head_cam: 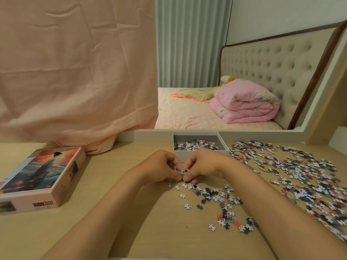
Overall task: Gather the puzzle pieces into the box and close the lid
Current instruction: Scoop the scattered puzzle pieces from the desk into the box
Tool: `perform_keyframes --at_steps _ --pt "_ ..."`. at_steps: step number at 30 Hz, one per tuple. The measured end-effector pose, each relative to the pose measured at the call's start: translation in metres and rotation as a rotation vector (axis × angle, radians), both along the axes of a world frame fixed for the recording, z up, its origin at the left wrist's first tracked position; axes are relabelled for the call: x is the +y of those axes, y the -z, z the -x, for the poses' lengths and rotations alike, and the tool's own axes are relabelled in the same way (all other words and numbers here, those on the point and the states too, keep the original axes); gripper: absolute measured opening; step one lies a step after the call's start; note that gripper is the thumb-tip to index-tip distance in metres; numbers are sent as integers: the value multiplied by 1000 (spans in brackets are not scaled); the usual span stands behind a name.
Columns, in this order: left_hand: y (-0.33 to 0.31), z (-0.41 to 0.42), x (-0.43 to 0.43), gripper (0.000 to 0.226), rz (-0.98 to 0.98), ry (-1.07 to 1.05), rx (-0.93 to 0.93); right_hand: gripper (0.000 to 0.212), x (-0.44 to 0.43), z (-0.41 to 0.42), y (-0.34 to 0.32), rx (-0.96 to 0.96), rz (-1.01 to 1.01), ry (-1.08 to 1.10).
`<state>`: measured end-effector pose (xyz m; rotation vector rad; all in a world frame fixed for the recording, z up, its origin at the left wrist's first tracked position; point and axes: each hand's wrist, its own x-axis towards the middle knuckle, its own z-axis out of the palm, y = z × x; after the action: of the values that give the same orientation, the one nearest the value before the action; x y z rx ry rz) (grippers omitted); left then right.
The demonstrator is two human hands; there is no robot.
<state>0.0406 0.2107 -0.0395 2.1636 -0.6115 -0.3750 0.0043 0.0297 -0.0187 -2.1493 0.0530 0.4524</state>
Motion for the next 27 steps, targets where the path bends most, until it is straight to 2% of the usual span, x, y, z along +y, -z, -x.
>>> perform_keyframes --at_steps 5,8,10,13,15,17,22,27 --pt "-14 2 -4 18 283 -96 31 22 -12 -1 -19 -133 -206 80" --pt "-32 -10 -16 15 380 -151 -51 21 -18 -7 -30 -345 -265 172" --pt "-41 -21 -29 12 394 -176 -121 22 -24 -16 -28 -509 -219 255" --pt "-44 -36 -50 12 338 -183 -216 20 -34 -28 -15 -691 29 380" --pt "-42 -43 -60 13 184 -131 -304 16 -40 -28 -7 -687 266 364" --pt "-38 -47 -64 13 33 -49 -378 20 -46 -29 -2 -623 416 311" --pt "-34 -46 -60 19 -143 0 -474 31 -49 -30 -2 -584 545 137" --pt "-28 -28 -34 16 -61 -84 -630 21 -36 -16 -19 -663 377 34"
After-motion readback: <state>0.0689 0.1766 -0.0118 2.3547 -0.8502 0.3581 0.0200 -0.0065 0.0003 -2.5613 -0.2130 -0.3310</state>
